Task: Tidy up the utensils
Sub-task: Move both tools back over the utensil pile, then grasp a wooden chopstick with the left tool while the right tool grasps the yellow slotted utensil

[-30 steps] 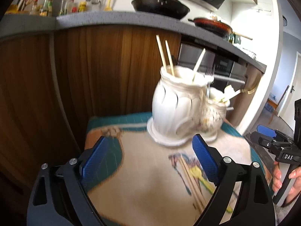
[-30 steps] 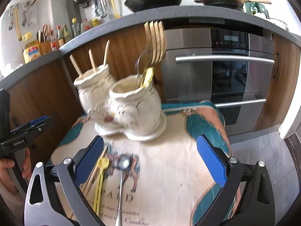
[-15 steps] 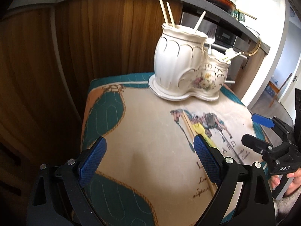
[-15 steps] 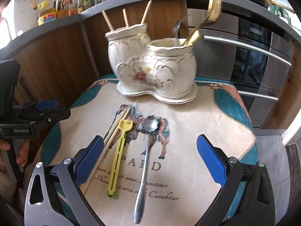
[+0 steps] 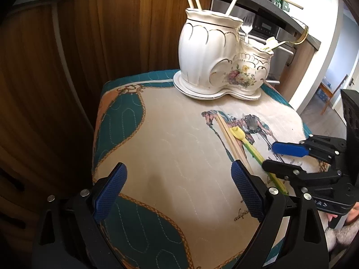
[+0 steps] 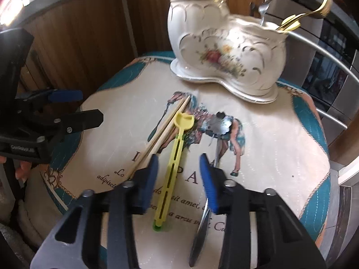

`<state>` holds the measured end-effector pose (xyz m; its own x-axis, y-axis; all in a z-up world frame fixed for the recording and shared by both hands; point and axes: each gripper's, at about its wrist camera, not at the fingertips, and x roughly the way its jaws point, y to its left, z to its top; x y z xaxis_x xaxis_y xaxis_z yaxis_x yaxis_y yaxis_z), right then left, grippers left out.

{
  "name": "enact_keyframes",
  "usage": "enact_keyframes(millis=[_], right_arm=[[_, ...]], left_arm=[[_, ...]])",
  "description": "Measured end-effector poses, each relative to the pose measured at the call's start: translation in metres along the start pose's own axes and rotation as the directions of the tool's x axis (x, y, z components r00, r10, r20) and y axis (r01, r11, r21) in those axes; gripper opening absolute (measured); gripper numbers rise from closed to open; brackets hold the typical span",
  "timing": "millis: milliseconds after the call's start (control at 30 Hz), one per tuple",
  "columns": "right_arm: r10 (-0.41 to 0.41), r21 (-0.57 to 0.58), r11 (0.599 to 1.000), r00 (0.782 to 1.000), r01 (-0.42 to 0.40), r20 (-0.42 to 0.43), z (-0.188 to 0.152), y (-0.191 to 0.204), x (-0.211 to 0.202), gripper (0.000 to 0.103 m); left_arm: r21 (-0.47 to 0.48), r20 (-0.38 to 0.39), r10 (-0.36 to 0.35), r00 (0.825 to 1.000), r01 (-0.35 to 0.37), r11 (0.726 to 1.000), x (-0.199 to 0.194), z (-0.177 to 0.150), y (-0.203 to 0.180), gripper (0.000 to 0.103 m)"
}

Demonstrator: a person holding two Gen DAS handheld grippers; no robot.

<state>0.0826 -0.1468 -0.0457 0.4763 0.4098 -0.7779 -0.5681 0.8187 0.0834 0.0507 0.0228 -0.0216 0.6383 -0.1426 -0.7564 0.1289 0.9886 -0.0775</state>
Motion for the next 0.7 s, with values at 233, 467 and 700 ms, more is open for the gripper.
enact_keyframes(millis=[233,467,700], right_arm=[[0.028,0.044,0.999,0.998,-0.026,-0.050,0.003,-0.005,0.015,0.025],[-0.004,0.017,1.000,0.998,0.005,-0.055,0.006,0.000,0.022,0.017],[0.038,0.069,0.997,0.999,-0.037,-0.015,0.005,-0.009,0.015,0.010]], left_arm=[[0.024,-0.005,-0.008,1.000,0.008,1.000,0.000,0.000,-0.008,0.093],[0.034,-0.006,-0.005,1.000,0.006,0.999,0.001,0.000,-0.013,0.093],[0.045,-0.025,-0.008,1.000,0.009,0.999,0.003,-0.001,-0.020,0.093]])
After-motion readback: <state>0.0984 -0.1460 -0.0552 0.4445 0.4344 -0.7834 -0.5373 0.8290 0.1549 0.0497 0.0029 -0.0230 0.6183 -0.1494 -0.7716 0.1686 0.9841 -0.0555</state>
